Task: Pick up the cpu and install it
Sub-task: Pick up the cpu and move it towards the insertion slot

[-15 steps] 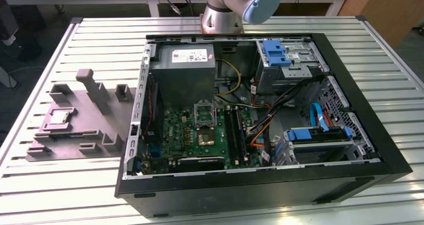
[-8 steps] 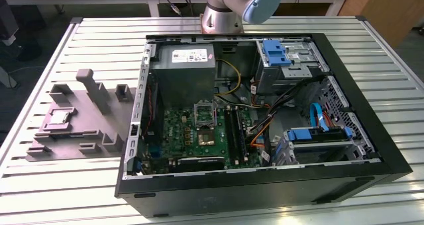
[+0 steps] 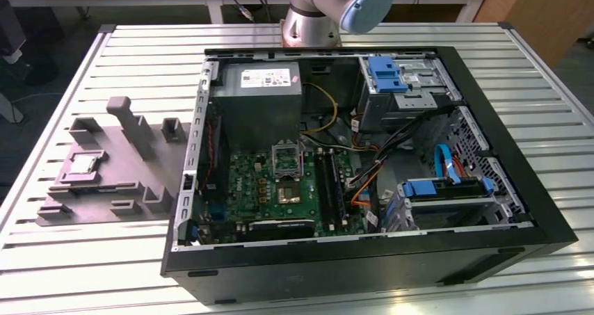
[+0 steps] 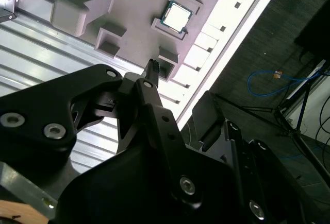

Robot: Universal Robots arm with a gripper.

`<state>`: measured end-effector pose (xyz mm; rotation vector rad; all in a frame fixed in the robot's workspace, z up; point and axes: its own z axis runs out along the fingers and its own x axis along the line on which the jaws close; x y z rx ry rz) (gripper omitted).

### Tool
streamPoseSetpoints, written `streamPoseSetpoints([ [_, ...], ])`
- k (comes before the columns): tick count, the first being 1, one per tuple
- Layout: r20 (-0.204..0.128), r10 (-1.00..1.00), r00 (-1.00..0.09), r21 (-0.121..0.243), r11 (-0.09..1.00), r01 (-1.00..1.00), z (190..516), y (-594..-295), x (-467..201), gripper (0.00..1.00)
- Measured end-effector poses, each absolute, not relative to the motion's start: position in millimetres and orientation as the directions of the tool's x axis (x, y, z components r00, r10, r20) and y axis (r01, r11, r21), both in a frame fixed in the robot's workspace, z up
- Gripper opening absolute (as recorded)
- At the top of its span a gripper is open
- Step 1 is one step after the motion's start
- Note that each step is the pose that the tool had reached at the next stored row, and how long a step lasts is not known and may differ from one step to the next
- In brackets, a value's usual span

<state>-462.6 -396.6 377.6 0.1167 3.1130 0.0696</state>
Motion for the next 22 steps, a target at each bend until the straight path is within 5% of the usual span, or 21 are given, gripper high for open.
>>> streamPoseSetpoints([
  [22, -0.005, 0.058, -0.998, 0.044, 0.997, 0.058, 368.8, -396.9, -458.7, 0.53],
])
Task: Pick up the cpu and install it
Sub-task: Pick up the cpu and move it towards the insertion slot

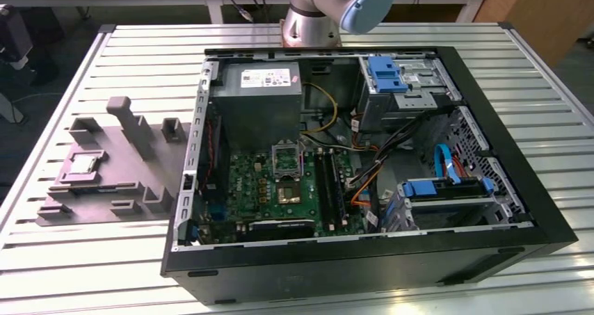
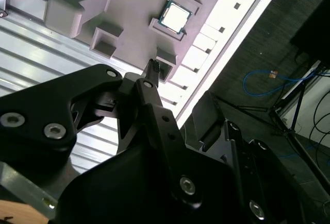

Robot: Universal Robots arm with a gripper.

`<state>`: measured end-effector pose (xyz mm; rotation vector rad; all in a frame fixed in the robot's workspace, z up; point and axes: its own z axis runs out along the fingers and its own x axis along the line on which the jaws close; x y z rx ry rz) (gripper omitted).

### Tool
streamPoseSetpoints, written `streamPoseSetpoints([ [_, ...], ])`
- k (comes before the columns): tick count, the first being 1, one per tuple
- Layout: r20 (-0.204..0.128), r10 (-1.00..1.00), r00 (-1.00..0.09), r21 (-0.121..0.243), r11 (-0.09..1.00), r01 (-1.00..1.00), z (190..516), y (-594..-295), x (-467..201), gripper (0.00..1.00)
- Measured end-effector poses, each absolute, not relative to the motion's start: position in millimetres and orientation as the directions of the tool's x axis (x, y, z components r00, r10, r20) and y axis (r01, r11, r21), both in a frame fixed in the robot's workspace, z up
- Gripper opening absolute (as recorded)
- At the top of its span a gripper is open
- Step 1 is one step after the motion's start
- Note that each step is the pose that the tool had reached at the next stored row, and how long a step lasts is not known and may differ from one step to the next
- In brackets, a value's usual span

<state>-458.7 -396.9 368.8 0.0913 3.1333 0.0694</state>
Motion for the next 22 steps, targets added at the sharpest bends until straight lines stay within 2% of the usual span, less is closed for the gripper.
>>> streamPoseSetpoints([
  [11, -0.005, 0.013, -1.000, 0.044, 0.999, 0.013, 366, -397, -459, 0.53],
  [22, -0.005, -0.009, -1.000, 0.044, 0.999, -0.009, 347, -398, -457, 0.53],
])
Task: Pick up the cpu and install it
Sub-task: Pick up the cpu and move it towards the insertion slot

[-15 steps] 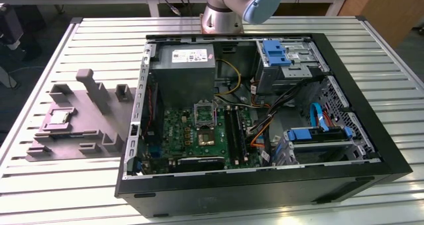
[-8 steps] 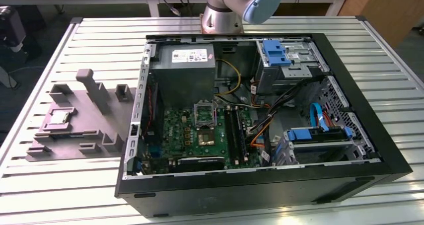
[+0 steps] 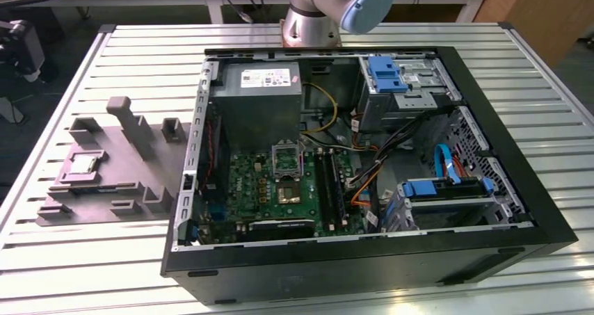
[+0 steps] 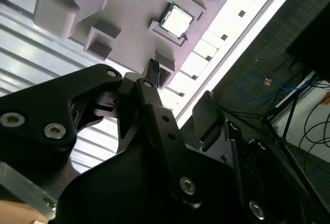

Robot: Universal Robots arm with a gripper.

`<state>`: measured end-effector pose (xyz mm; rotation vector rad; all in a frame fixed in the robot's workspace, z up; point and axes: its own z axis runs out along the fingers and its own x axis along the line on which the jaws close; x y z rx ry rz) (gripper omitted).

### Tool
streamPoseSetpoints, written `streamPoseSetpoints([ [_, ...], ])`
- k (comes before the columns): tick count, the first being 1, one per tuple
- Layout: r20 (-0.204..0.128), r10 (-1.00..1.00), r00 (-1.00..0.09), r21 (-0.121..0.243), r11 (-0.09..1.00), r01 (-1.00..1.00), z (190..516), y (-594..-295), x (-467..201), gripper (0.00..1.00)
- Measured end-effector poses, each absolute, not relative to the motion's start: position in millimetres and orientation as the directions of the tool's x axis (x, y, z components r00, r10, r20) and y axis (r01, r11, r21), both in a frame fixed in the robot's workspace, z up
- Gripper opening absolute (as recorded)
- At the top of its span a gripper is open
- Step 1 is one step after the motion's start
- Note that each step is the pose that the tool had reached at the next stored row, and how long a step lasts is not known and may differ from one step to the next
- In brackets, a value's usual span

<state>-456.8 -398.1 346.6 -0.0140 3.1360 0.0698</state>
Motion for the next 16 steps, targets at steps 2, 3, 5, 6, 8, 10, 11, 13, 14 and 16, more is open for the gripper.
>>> streamPoseSetpoints([
  [2, -0.005, -0.009, -1.000, 0.044, 0.999, -0.010, 343.3, -399.6, -456.8, 0.53],
  [3, -0.005, -0.009, -1.000, 0.044, 0.999, -0.009, 342.3, -400.0, -456.8, 0.53],
  [5, -0.005, -0.009, -1.000, 0.044, 0.999, -0.009, 341.8, -400.5, -456.8, 0.53],
  [6, -0.005, -0.009, -1.000, 0.044, 0.999, -0.009, 341.7, -400.5, -456.9, 0.53],
  [8, -0.005, -0.009, -1.000, 0.044, 0.999, -0.009, 341.7, -400.5, -456.8, 0.53],
  [10, -0.005, -0.009, -1.000, 0.044, 0.999, -0.009, 341.7, -400.5, -456.8, 0.53],
  [11, -0.005, -0.009, -1.000, 0.044, 0.999, -0.009, 341.7, -400.5, -456.8, 0.53],
  [13, -0.005, -0.009, -1.000, 0.044, 0.999, -0.009, 341.7, -400.5, -456.8, 0.53],
  [14, -0.005, -0.009, -1.000, 0.044, 0.999, -0.009, 341.7, -400.5, -456.8, 0.53],
  [16, -0.005, -0.009, -1.000, 0.044, 0.999, -0.009, 341.7, -400.5, -456.8, 0.53],
])
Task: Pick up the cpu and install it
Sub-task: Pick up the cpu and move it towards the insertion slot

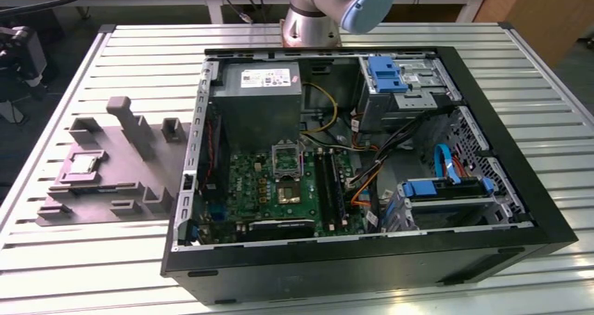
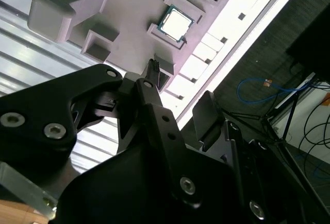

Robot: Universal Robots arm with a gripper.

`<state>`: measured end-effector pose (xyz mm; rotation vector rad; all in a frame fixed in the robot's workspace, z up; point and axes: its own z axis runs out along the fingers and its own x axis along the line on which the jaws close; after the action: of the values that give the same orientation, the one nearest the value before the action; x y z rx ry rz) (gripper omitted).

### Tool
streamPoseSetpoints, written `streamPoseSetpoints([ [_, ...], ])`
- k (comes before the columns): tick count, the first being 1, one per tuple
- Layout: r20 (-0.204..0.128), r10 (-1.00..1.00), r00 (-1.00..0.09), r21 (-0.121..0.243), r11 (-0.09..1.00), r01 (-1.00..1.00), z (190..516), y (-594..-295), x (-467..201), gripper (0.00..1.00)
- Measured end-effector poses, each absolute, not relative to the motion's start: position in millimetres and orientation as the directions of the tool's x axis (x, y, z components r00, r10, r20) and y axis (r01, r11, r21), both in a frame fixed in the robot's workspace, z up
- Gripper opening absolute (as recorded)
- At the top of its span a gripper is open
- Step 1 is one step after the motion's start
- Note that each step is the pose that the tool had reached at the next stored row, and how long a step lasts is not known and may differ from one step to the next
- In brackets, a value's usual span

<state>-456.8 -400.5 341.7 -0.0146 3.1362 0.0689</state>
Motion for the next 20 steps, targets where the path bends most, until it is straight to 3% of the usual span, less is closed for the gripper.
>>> streamPoseSetpoints([
  [3, -0.005, -0.009, -1.000, 0.044, 0.999, -0.009, 341.7, -400.5, -456.8, 0.55],
  [5, -0.005, -0.009, -1.000, 0.044, 0.999, -0.009, 341.7, -400.5, -456.8, 0.66],
  [20, -0.005, -0.009, -1.000, 0.044, 0.999, -0.009, 338.6, -400.5, -456.8, 0.66],
])
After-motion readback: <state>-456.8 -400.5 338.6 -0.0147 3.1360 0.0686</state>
